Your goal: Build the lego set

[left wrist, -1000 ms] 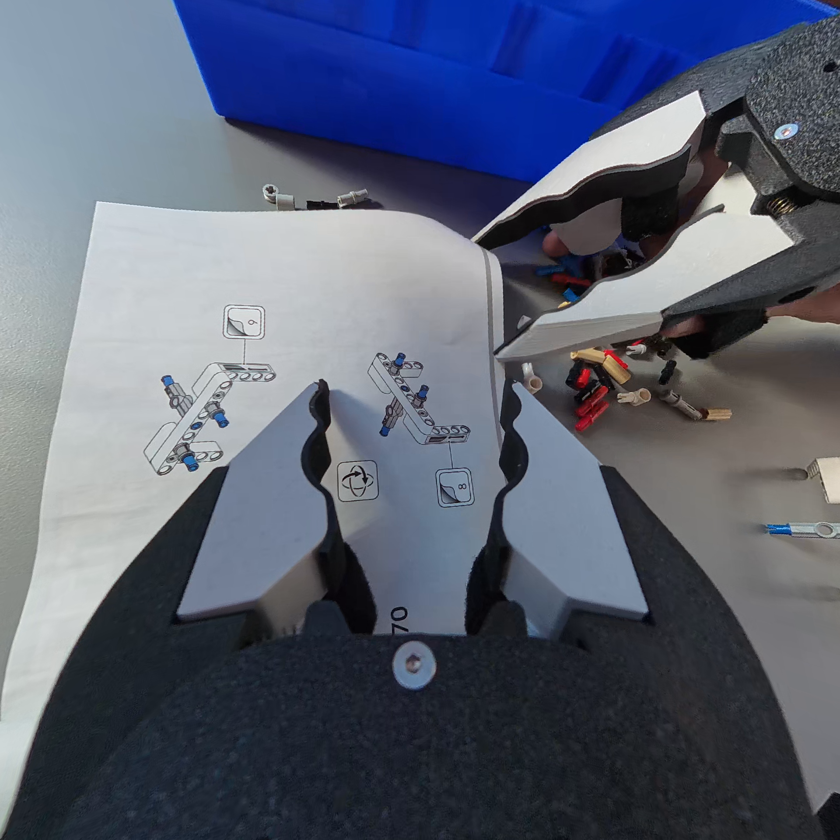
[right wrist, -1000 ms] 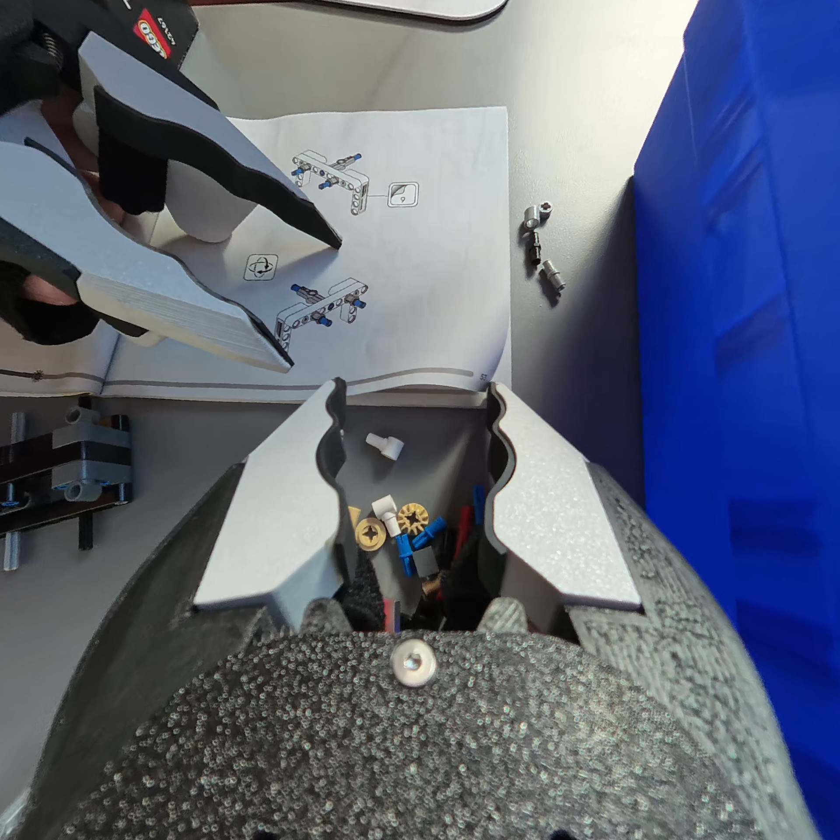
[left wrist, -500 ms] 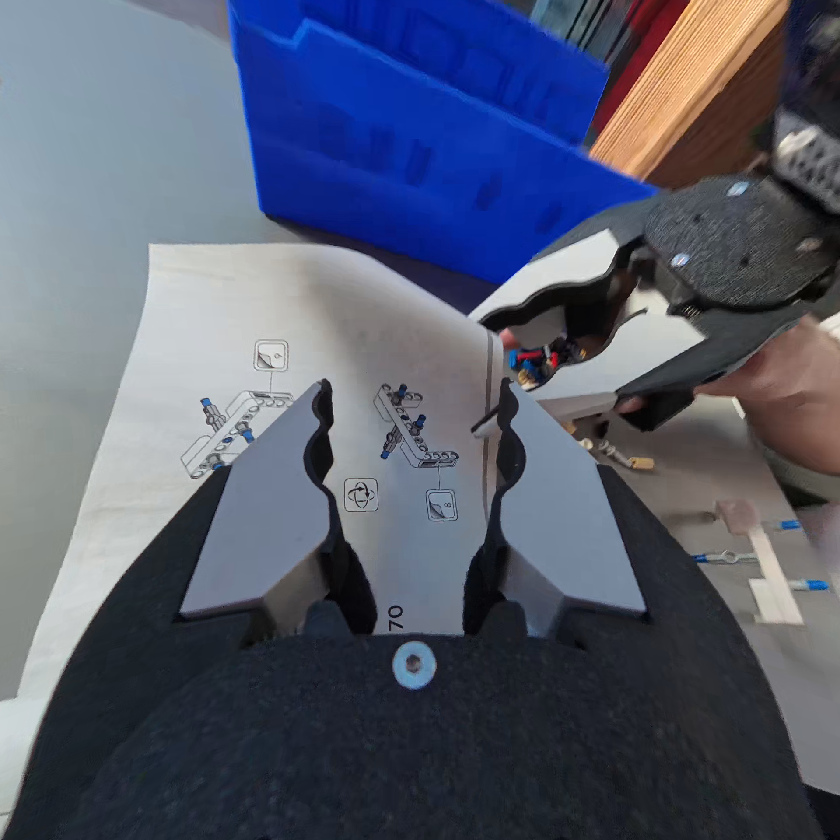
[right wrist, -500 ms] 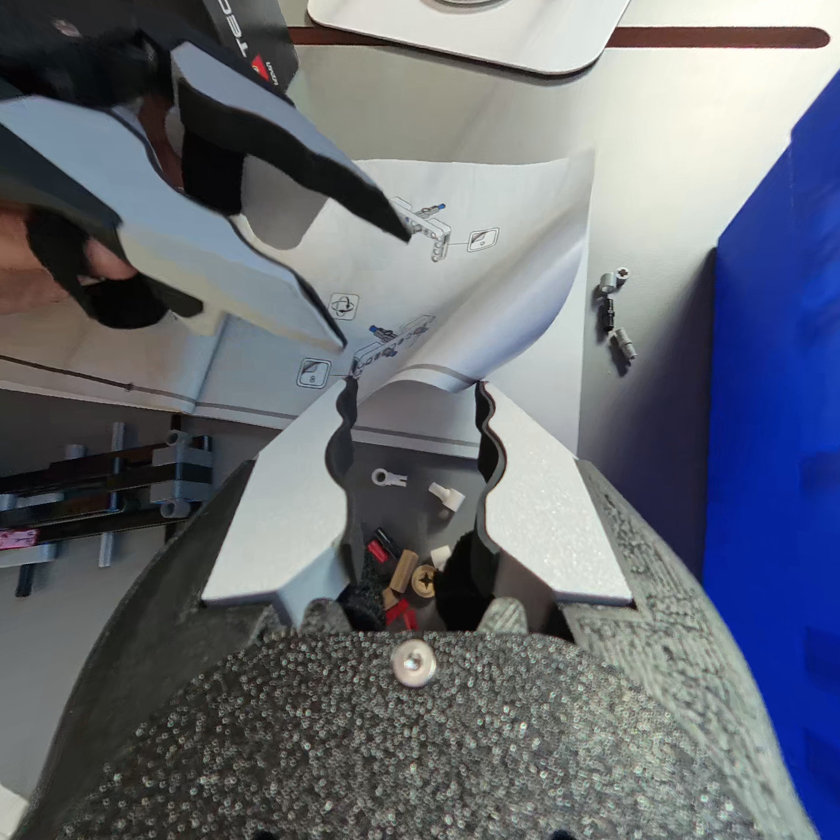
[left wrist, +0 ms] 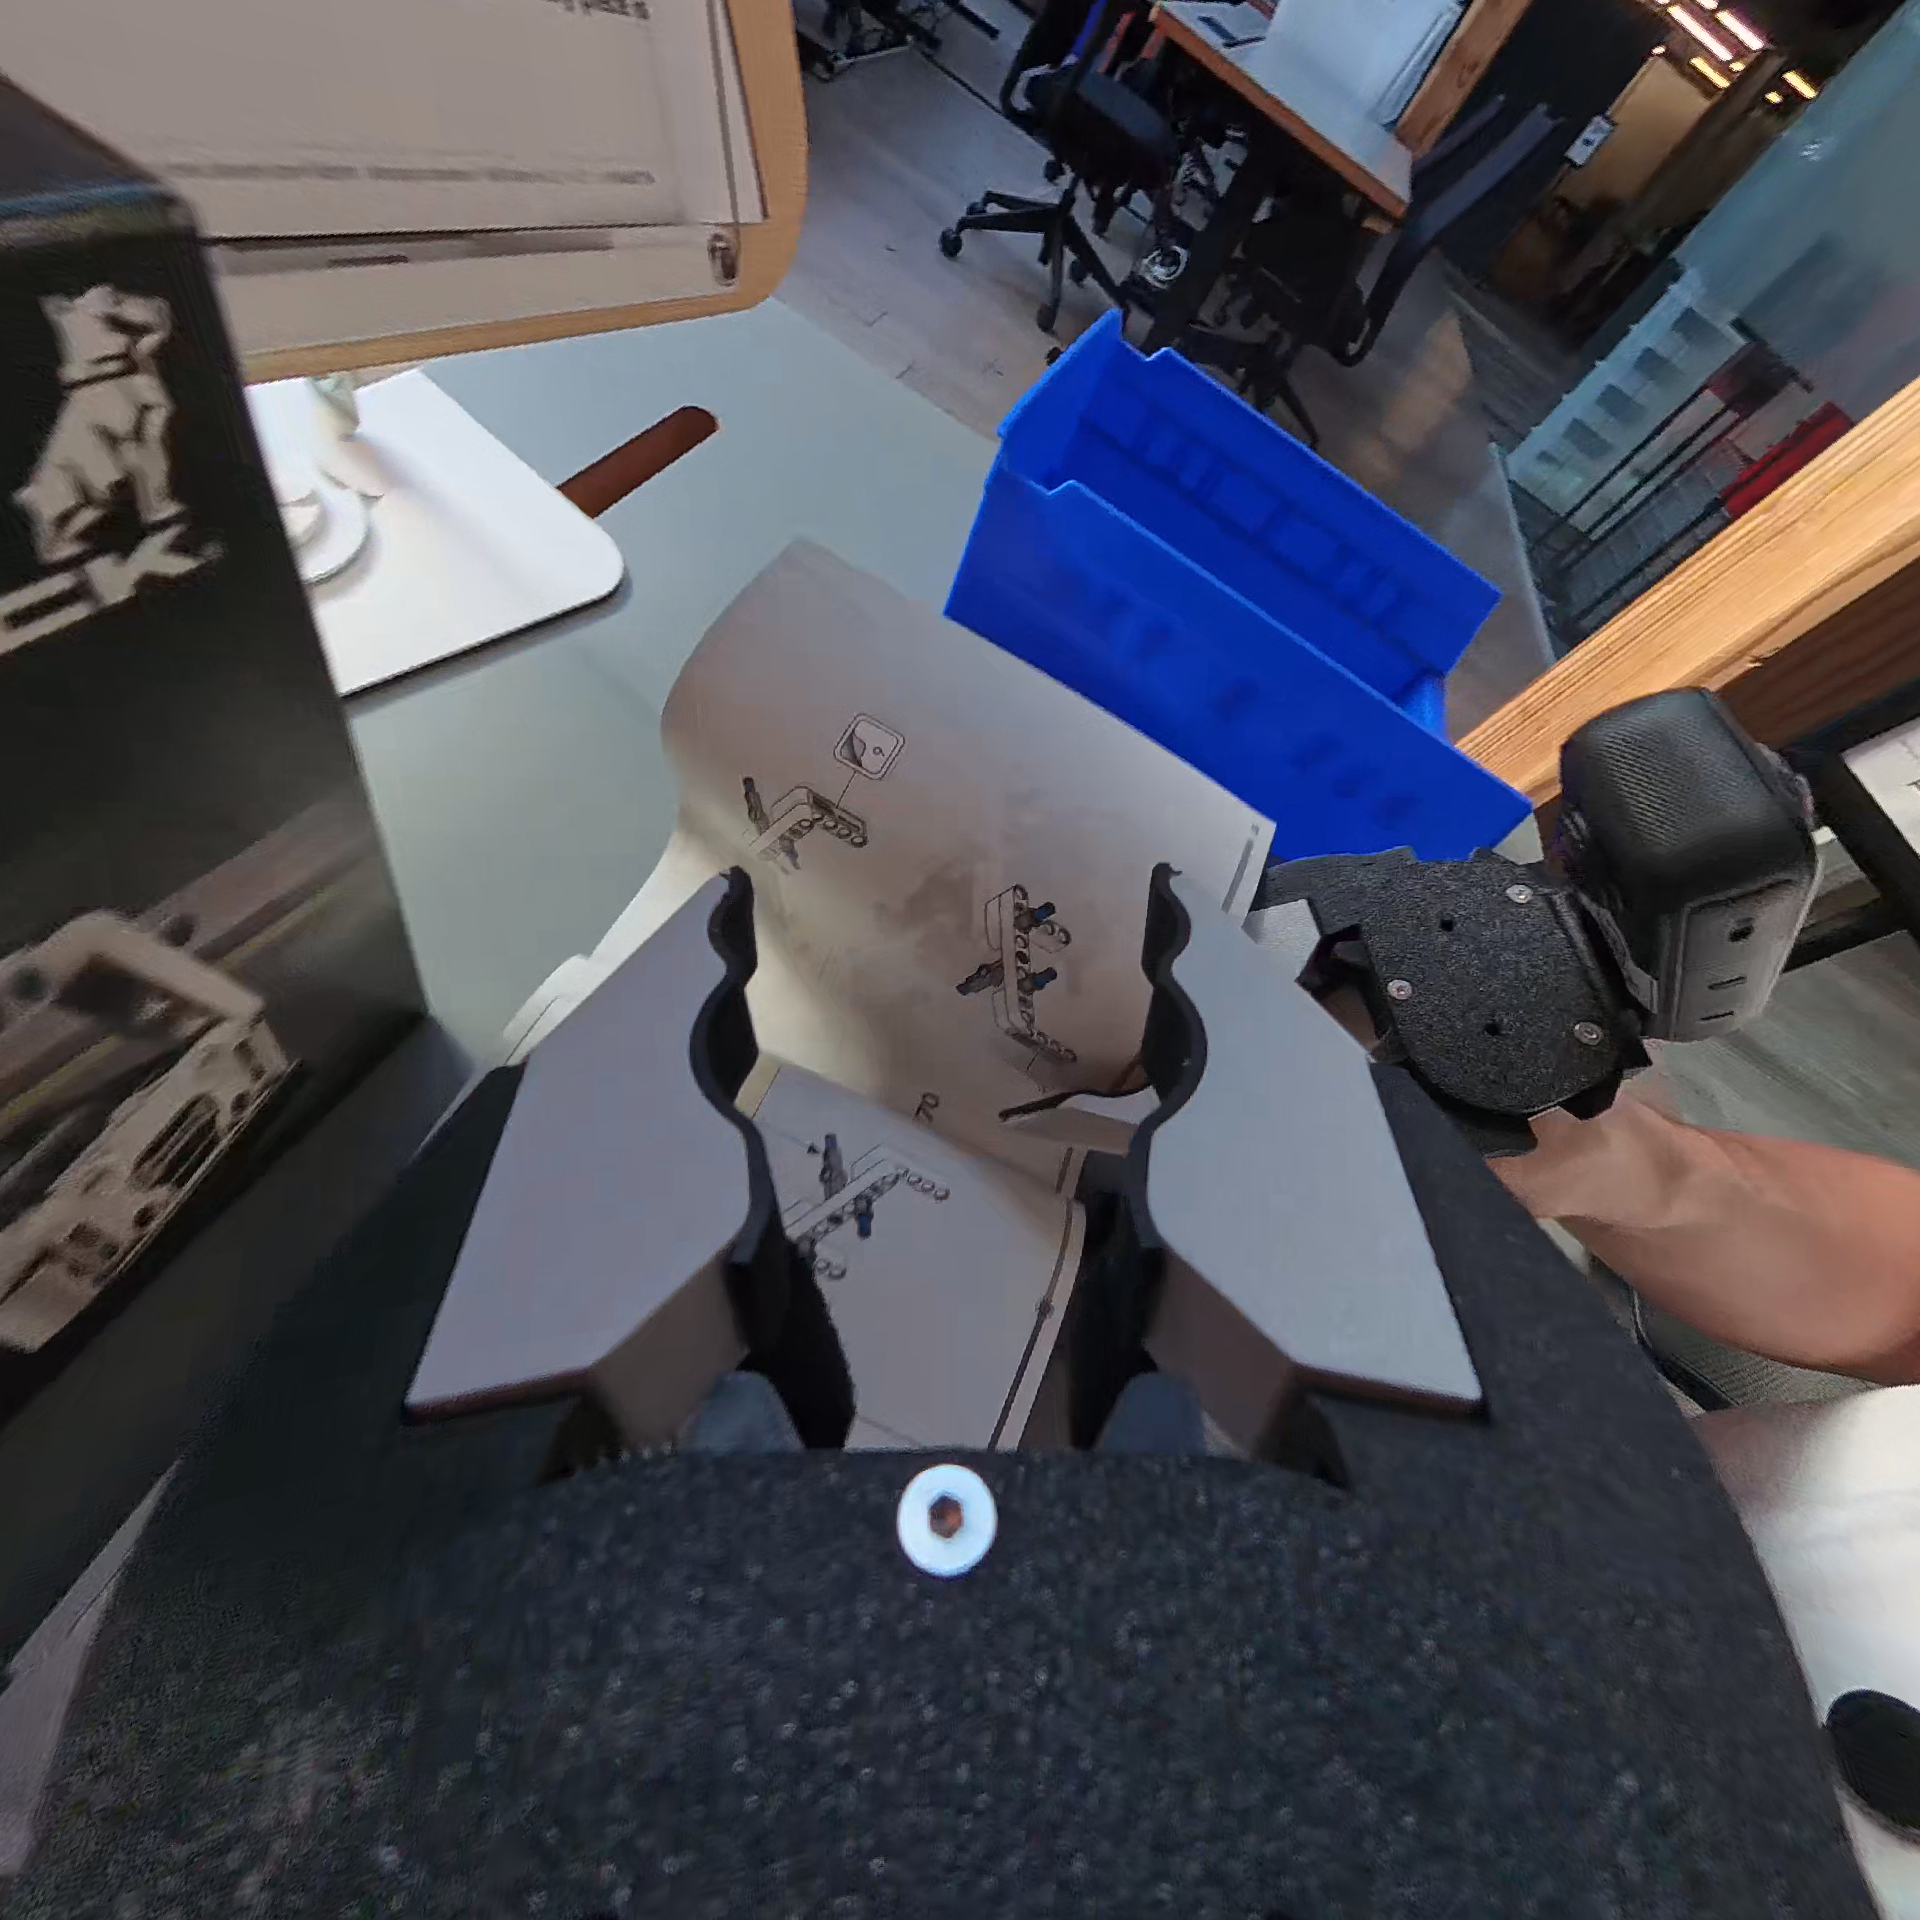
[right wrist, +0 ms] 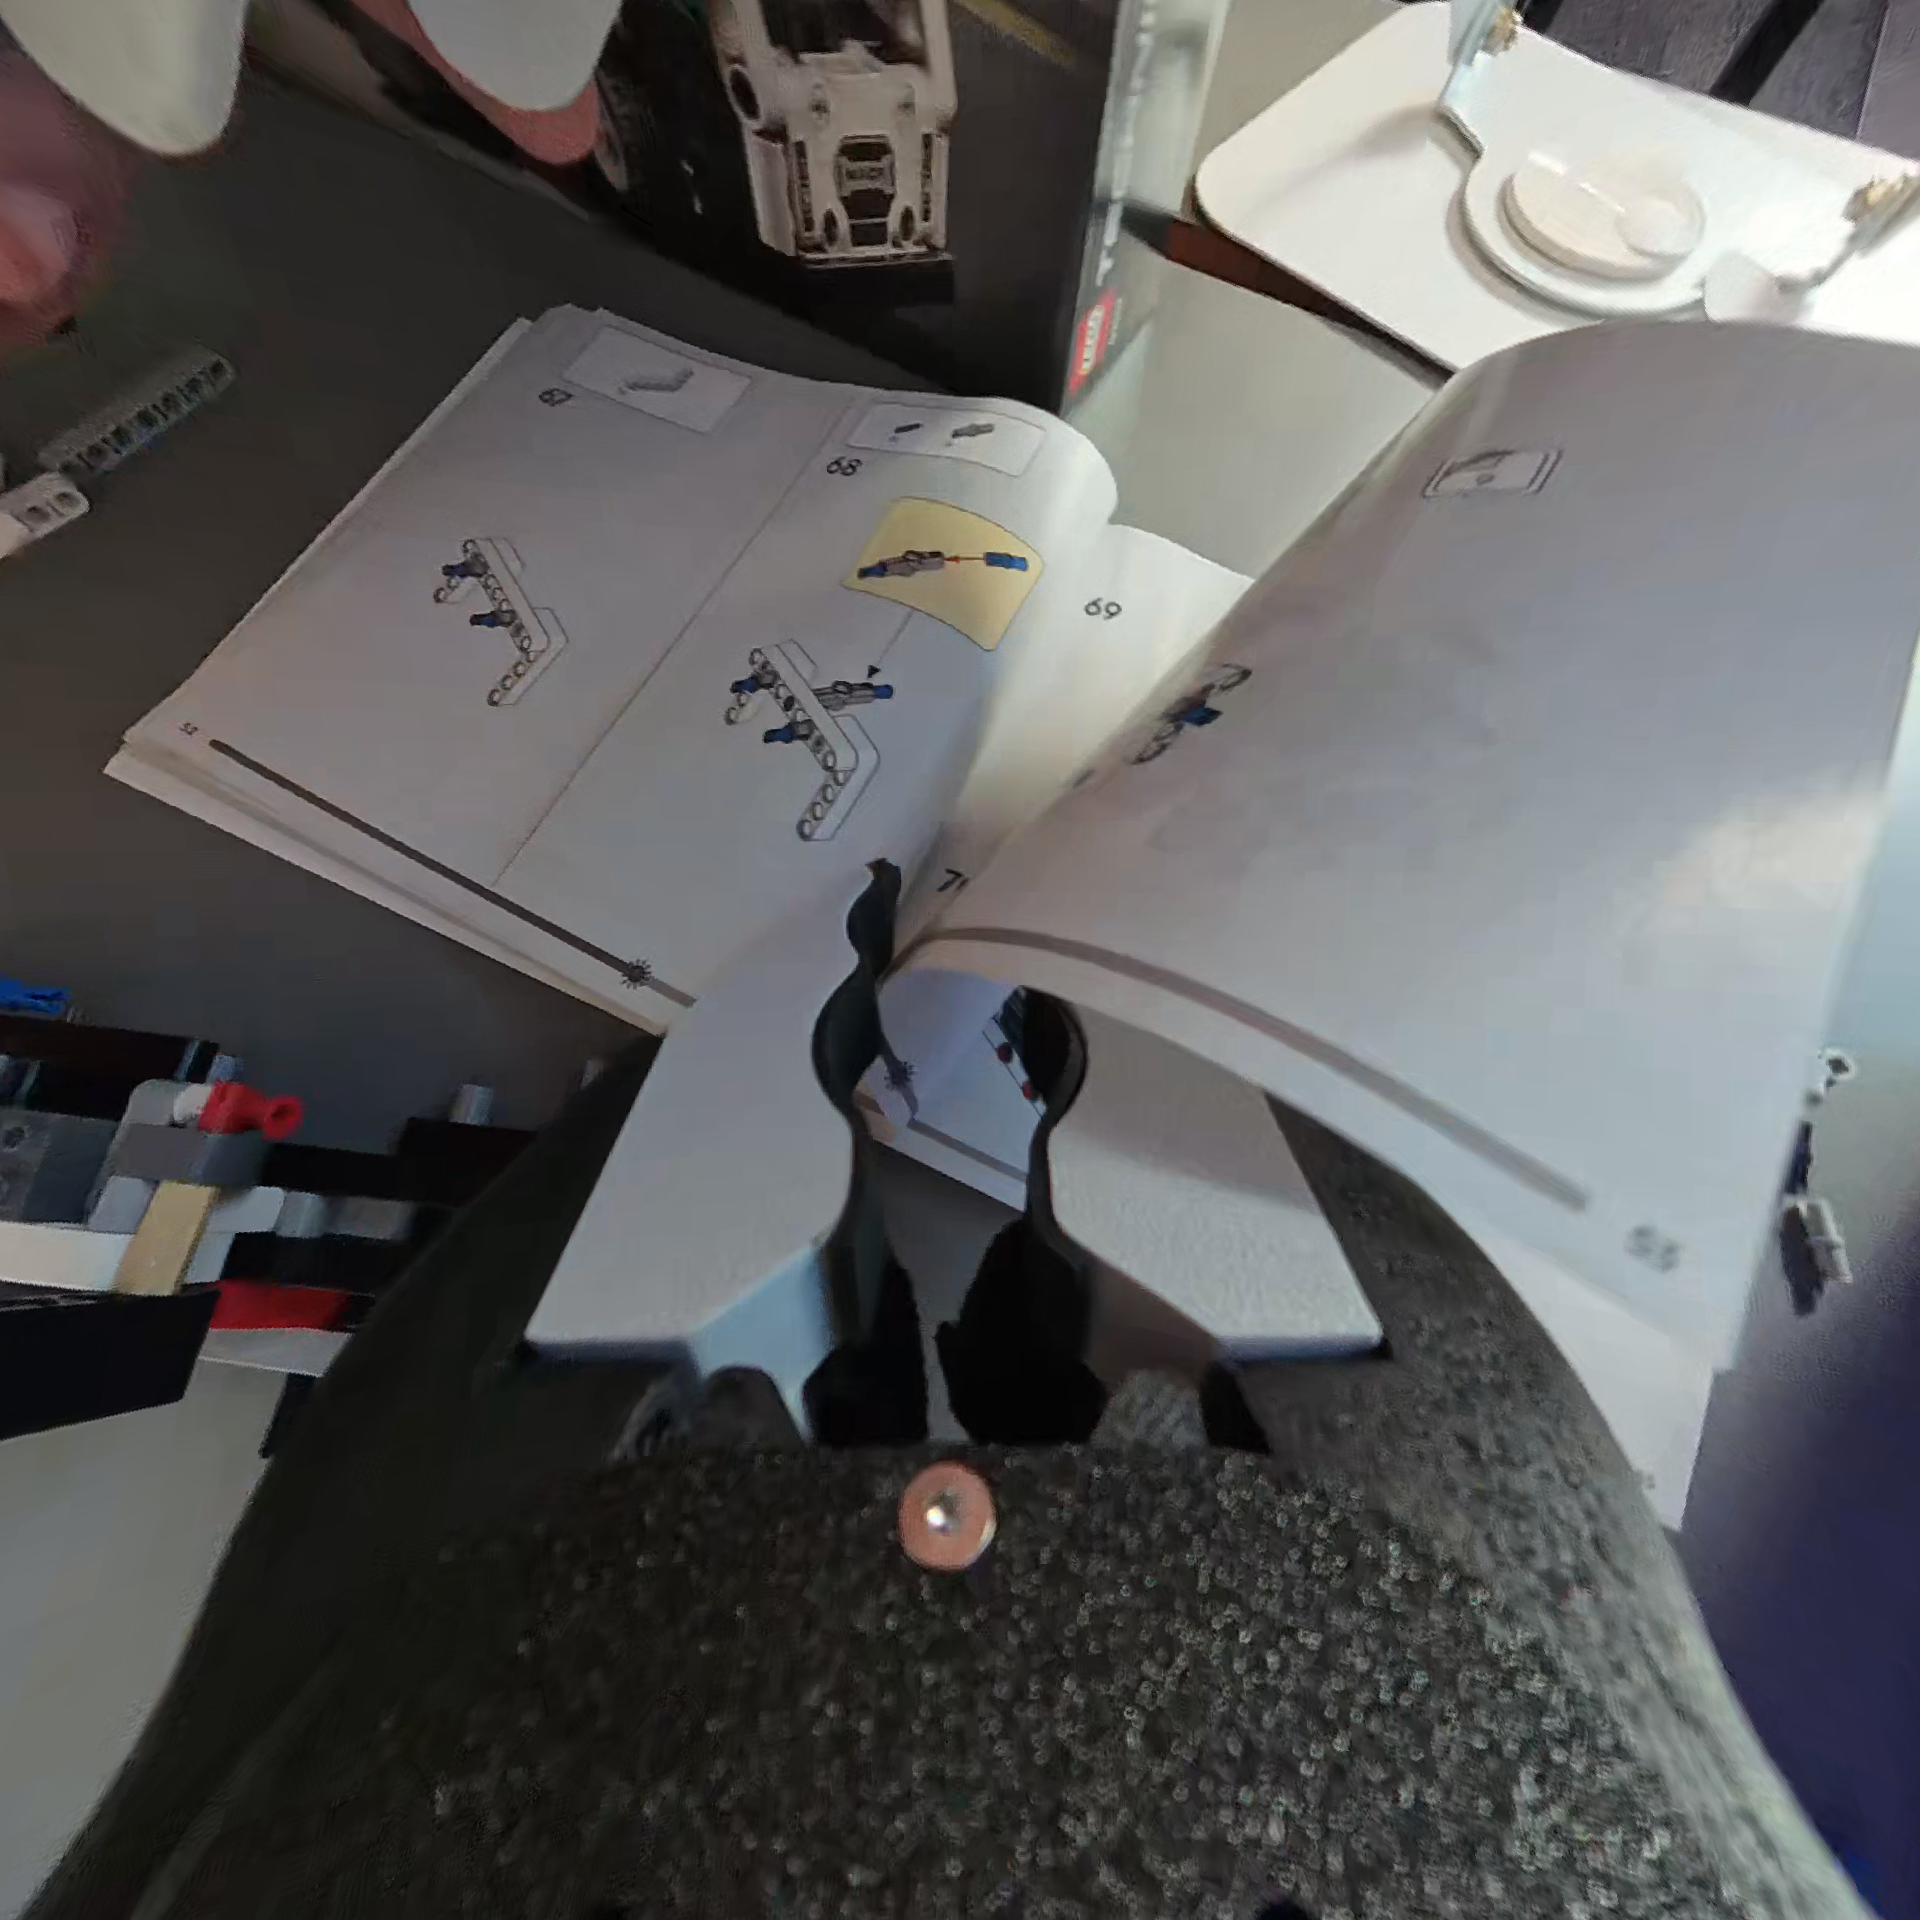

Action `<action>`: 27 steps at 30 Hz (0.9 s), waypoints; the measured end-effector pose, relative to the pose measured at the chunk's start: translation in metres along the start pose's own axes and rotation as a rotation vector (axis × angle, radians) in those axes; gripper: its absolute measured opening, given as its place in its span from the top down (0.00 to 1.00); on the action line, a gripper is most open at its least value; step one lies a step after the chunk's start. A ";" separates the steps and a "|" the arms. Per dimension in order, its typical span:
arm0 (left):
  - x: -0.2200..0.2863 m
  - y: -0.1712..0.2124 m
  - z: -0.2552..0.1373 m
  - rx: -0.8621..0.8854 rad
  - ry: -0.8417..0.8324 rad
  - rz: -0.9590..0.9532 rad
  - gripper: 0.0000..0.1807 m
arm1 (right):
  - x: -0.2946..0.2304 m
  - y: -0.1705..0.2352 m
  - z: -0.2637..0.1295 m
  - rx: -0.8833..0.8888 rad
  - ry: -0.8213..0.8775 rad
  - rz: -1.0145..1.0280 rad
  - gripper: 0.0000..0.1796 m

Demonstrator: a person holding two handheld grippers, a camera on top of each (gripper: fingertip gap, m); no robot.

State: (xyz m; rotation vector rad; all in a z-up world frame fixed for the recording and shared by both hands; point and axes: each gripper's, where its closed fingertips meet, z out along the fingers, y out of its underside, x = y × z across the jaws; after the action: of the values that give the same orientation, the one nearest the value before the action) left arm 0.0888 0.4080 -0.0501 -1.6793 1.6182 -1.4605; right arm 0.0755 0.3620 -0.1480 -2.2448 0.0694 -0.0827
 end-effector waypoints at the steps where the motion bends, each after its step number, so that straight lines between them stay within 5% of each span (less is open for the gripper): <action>1: -0.005 0.003 -0.009 -0.005 -0.023 -0.012 0.59 | -0.004 -0.004 0.001 0.002 0.008 -0.040 0.95; 6: -0.007 0.016 -0.039 -0.015 0.014 -0.142 0.55 | -0.034 -0.014 0.003 0.025 0.019 -0.357 0.99; 11: -0.005 0.017 -0.062 0.021 0.091 -0.335 0.53 | -0.039 -0.011 0.010 -0.042 0.223 -0.824 0.99; 15: -0.024 0.041 -0.071 -0.031 0.080 -0.482 0.69 | -0.049 -0.013 0.014 -0.058 0.248 -0.925 0.99; 17: -0.028 0.056 -0.073 -0.069 0.117 -0.556 0.79 | -0.049 -0.012 0.015 -0.065 0.256 -0.939 0.99; 19: -0.027 0.066 -0.076 -0.075 0.171 -0.604 1.00 | -0.051 -0.008 0.016 -0.066 0.222 -0.898 0.94; 23: -0.041 0.083 -0.081 -0.095 0.121 -0.594 1.00 | -0.076 0.002 -0.003 -0.030 -0.041 -0.700 0.72; 27: -0.048 0.098 -0.090 -0.141 0.064 -0.551 1.00 | -0.080 -0.021 -0.050 0.092 -0.377 -0.357 0.75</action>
State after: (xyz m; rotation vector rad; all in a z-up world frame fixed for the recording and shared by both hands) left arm -0.0254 0.4584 -0.1161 -2.3109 1.3745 -1.6848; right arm -0.0080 0.3422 -0.1030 -2.1212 -0.5271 0.1435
